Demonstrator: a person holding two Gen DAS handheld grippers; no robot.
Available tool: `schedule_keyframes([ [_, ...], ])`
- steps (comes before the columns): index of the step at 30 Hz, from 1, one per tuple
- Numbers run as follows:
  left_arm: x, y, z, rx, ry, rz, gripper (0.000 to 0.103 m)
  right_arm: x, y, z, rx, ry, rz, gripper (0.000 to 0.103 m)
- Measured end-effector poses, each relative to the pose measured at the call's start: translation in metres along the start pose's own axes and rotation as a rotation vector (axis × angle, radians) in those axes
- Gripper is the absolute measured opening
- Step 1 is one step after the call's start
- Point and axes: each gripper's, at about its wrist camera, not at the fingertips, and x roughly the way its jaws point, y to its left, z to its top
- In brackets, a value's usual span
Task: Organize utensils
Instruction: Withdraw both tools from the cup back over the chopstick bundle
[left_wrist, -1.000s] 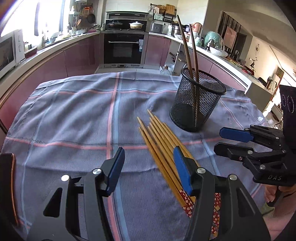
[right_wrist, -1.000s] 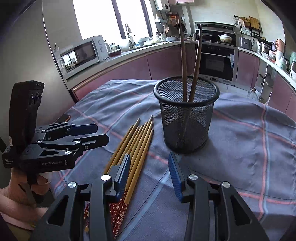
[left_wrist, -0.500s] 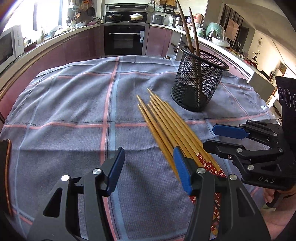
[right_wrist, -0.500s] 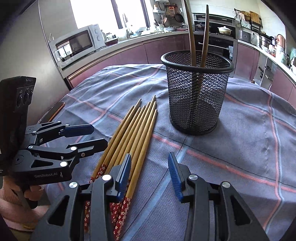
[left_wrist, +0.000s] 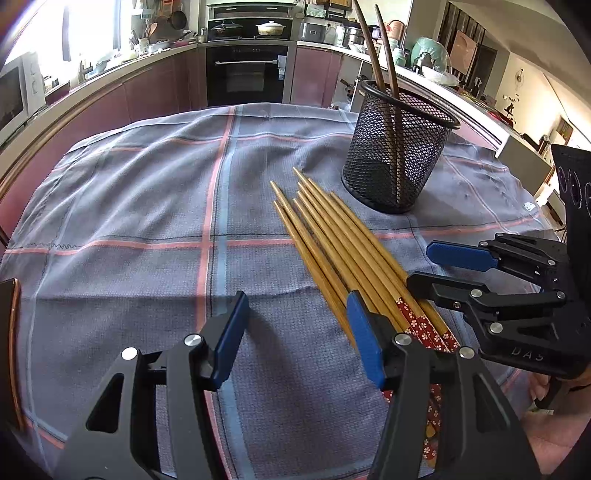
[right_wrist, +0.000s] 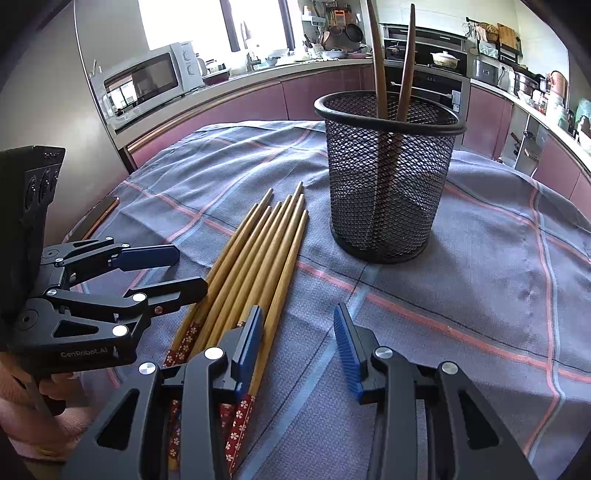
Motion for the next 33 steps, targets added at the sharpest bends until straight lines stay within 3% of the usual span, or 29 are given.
schedule_keyframes([
  [17, 0.002, 0.008, 0.003, 0.015, 0.018, 0.029, 0.052, 0.003, 0.002, -0.001, -0.008, 0.005, -0.014, 0.037],
  [24, 0.000, 0.004, 0.006, 0.002, 0.009, -0.028, 0.054, 0.004, 0.003, 0.001, -0.005, 0.004, -0.013, 0.037],
  [33, 0.006, 0.007, 0.005, 0.017, 0.025, -0.007, 0.050, 0.004, 0.002, 0.001, -0.003, 0.004, -0.010, 0.037],
])
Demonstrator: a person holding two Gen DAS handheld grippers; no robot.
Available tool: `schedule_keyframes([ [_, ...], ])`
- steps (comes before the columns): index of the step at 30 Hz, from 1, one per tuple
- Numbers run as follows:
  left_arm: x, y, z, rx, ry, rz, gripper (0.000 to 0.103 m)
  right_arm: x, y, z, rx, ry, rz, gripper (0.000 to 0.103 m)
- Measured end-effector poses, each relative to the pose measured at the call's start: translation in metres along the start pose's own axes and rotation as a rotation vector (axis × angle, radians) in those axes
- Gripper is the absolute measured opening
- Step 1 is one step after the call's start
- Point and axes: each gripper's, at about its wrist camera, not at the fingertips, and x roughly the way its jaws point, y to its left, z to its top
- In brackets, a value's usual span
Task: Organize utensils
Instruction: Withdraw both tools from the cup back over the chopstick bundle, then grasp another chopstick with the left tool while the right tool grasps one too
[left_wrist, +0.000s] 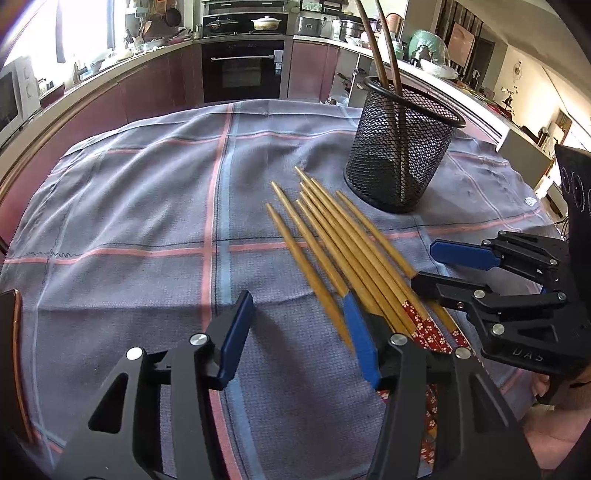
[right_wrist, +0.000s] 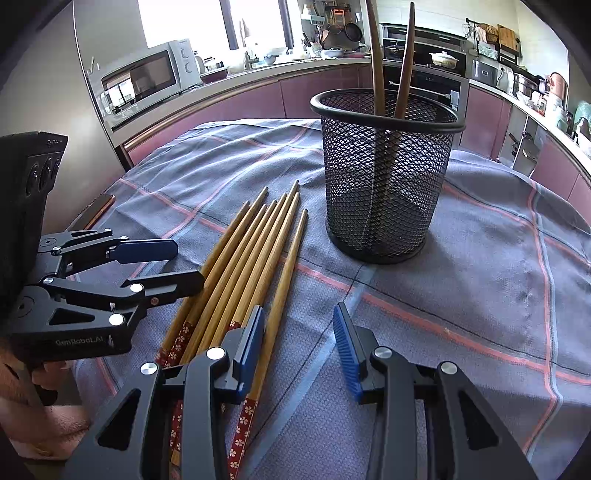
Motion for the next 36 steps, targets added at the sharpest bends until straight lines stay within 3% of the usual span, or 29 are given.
schedule_keyframes([
  [12, 0.007, 0.006, 0.009, 0.003, 0.012, -0.016, 0.043, 0.005, 0.002, 0.008, -0.022, 0.002, -0.015, 0.036],
  [17, 0.010, 0.000, 0.011, 0.012, 0.007, 0.014, 0.033, 0.011, 0.008, 0.011, -0.047, 0.004, -0.041, 0.029],
  [21, 0.009, 0.001, 0.011, -0.007, 0.010, 0.012, 0.018, 0.013, 0.013, 0.012, -0.068, 0.006, -0.039, 0.018],
  [24, 0.008, 0.000, 0.010, -0.013, 0.010, 0.024, 0.017, 0.012, 0.011, 0.012, -0.056, 0.009, -0.028, 0.009],
  [31, 0.008, -0.002, 0.008, 0.003, 0.012, 0.023, 0.025, 0.013, 0.007, 0.013, -0.030, 0.010, -0.035, 0.008],
  [35, 0.009, -0.001, 0.010, -0.008, 0.010, 0.024, 0.024, 0.014, 0.005, 0.015, -0.025, 0.013, -0.023, 0.008],
  [36, 0.010, 0.000, 0.010, -0.016, 0.010, 0.030, 0.020, 0.014, 0.004, 0.015, -0.018, 0.012, -0.018, 0.007],
])
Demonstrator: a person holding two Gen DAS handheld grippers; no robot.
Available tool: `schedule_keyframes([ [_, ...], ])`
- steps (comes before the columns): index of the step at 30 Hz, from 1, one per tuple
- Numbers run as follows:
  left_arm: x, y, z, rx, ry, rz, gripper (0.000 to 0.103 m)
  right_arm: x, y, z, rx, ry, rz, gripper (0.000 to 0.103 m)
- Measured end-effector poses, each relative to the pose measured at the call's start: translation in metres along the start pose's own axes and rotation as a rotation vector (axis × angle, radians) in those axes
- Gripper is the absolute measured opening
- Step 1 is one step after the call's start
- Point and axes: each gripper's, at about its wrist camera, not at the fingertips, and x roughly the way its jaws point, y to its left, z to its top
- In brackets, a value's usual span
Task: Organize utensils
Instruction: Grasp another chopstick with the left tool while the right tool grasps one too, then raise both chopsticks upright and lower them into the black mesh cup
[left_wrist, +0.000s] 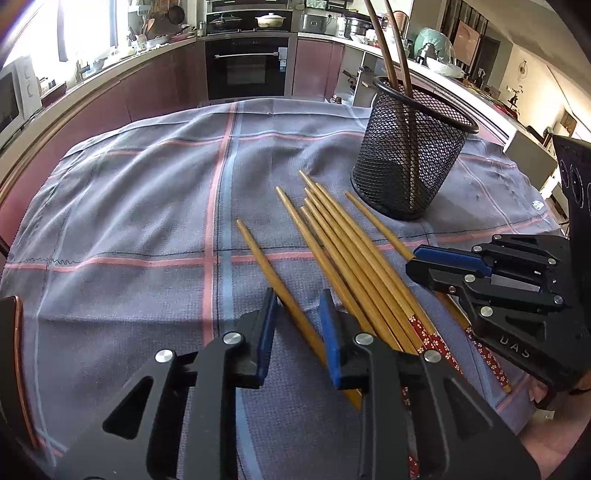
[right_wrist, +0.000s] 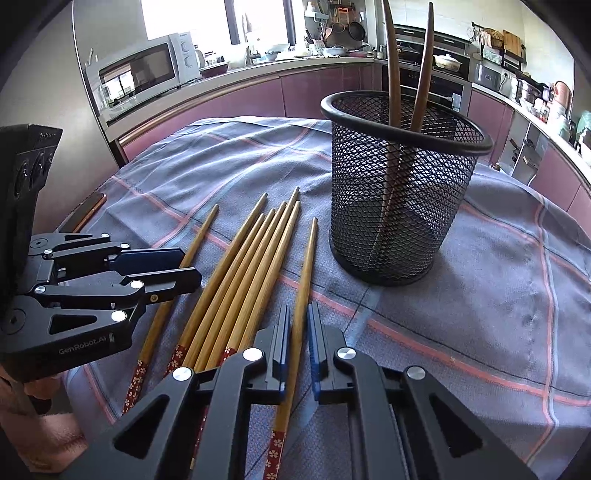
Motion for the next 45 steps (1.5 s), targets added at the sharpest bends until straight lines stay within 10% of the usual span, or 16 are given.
schedule_keyframes([
  [45, -0.159, -0.005, 0.058, -0.014, -0.370, -0.292, 0.007, -0.123, -0.031, 0.034, 0.048, -0.381, 0.109, 0.005],
])
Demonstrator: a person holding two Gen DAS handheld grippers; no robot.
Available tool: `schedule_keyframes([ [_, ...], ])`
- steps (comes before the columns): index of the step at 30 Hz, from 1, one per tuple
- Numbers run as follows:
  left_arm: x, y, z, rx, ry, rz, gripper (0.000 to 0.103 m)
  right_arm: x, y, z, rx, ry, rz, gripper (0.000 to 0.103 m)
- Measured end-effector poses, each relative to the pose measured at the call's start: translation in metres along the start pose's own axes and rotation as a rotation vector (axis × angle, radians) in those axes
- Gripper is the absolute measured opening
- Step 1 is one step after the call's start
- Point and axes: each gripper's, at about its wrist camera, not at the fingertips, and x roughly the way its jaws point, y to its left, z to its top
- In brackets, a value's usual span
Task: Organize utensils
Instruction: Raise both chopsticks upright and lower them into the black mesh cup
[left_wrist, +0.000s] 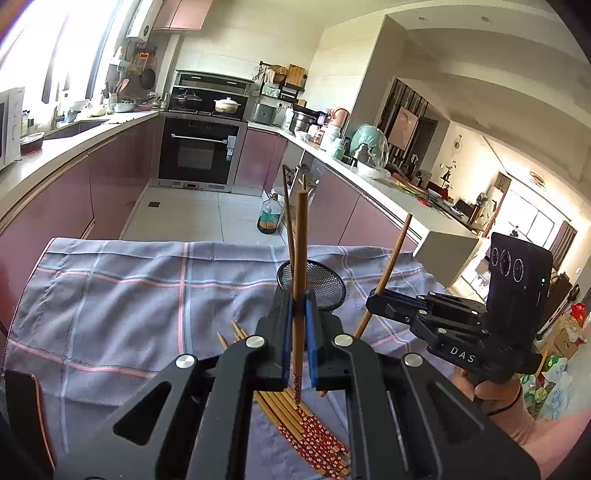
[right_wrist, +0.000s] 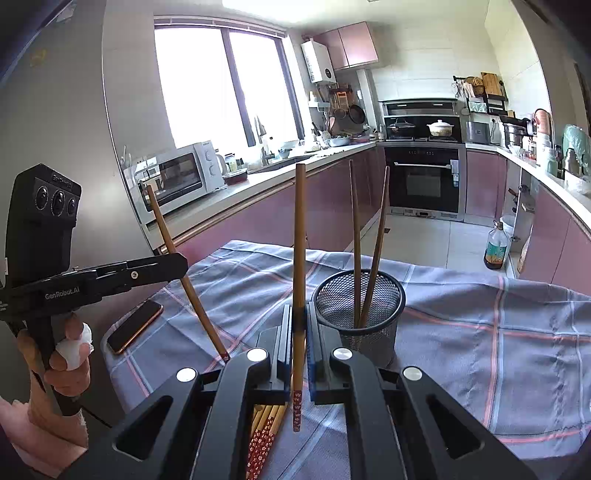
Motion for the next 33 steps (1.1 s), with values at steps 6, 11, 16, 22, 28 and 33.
schedule_keyframes([
  [6, 0.003, -0.007, 0.018, 0.020, -0.033, 0.006, 0.007, -0.009, -0.002, 0.012, -0.017, -0.038, -0.019, 0.005],
  [11, 0.004, -0.021, 0.035, 0.056, -0.066, -0.006, 0.007, -0.016, -0.005, 0.025, -0.026, -0.070, -0.036, 0.005],
  [16, 0.002, -0.034, 0.057, 0.086, -0.103, -0.005, 0.007, -0.024, -0.008, 0.039, -0.039, -0.110, -0.051, 0.005],
  [22, 0.010, -0.045, 0.086, 0.108, -0.137, 0.008, 0.007, -0.032, -0.011, 0.059, -0.054, -0.176, -0.074, 0.005],
  [28, 0.025, -0.049, 0.103, 0.104, -0.136, 0.022, 0.007, -0.025, -0.020, 0.070, -0.042, -0.196, -0.095, 0.005],
  [33, 0.049, -0.048, 0.103, 0.109, -0.083, 0.034, 0.007, -0.007, -0.026, 0.067, -0.028, -0.154, -0.106, 0.005],
])
